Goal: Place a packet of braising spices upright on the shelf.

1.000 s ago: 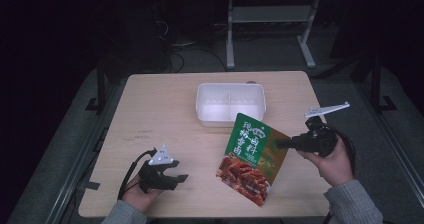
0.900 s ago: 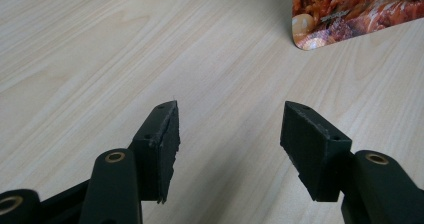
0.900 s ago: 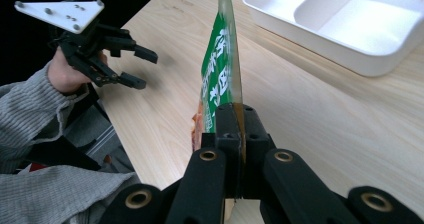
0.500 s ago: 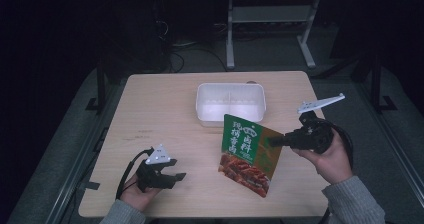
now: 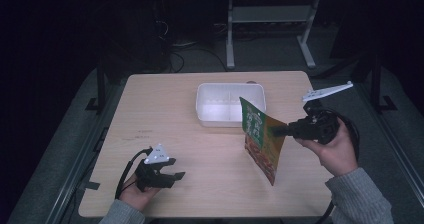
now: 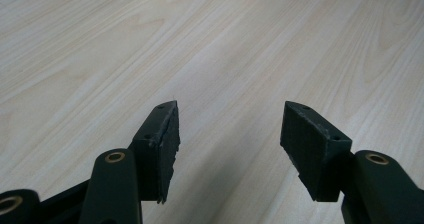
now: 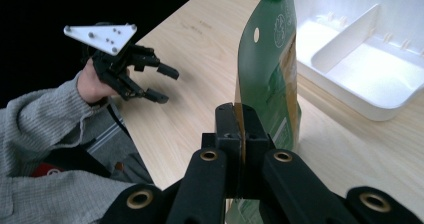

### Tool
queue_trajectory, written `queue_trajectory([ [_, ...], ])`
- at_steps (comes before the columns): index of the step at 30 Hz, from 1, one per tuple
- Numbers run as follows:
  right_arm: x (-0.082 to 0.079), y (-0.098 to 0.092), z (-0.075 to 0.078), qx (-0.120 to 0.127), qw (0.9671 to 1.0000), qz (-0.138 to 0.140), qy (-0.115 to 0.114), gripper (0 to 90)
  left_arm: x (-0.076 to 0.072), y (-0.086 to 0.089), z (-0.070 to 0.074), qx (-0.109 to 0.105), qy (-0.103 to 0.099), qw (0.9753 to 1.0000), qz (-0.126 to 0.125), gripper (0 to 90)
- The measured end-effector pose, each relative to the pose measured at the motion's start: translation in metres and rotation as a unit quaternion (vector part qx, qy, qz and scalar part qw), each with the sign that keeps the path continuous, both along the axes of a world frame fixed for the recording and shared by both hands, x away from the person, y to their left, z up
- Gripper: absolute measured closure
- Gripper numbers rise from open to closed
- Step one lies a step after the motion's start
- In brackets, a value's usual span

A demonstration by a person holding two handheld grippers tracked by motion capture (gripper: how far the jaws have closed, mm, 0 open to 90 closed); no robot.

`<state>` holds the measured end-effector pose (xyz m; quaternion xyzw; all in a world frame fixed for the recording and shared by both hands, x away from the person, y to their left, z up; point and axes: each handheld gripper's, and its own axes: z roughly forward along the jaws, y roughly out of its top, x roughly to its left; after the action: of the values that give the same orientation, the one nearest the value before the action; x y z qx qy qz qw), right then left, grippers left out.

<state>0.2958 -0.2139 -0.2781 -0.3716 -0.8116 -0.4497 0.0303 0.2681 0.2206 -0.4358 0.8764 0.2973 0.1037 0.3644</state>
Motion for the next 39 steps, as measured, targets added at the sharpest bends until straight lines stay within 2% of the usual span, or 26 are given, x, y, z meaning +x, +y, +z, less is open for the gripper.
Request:
queue_trajectory([
  [11, 0.009, 0.009, 0.019, 0.004, 0.9999, 0.005, -0.014, 90.0, 0.000, 0.003, 0.002, -0.013, -0.004, 0.9999, 0.007, 40.2],
  [17, 0.016, 0.011, 0.031, 0.005, 0.9997, 0.000, -0.024, 90.0, 0.001, 0.006, 0.003, -0.011, -0.009, 0.9998, 0.013, 40.3],
  [21, 0.021, 0.011, 0.034, -0.001, 0.9996, -0.005, -0.027, 90.0, 0.001, 0.008, 0.004, -0.011, -0.013, 0.9997, 0.017, 40.3],
  [28, 0.032, 0.010, 0.035, 0.000, 0.9992, -0.017, -0.035, 90.0, 0.001, 0.009, 0.004, -0.007, -0.014, 0.9997, 0.020, 40.1],
  [33, 0.041, 0.008, 0.042, 0.005, 0.9987, -0.027, -0.043, 90.0, 0.002, 0.011, 0.004, -0.007, -0.015, 0.9996, 0.022, 39.9],
  [39, 0.046, 0.016, 0.046, -0.007, 0.9985, -0.024, -0.049, 90.0, 0.002, 0.011, 0.003, -0.011, -0.012, 0.9996, 0.021, 39.5],
])
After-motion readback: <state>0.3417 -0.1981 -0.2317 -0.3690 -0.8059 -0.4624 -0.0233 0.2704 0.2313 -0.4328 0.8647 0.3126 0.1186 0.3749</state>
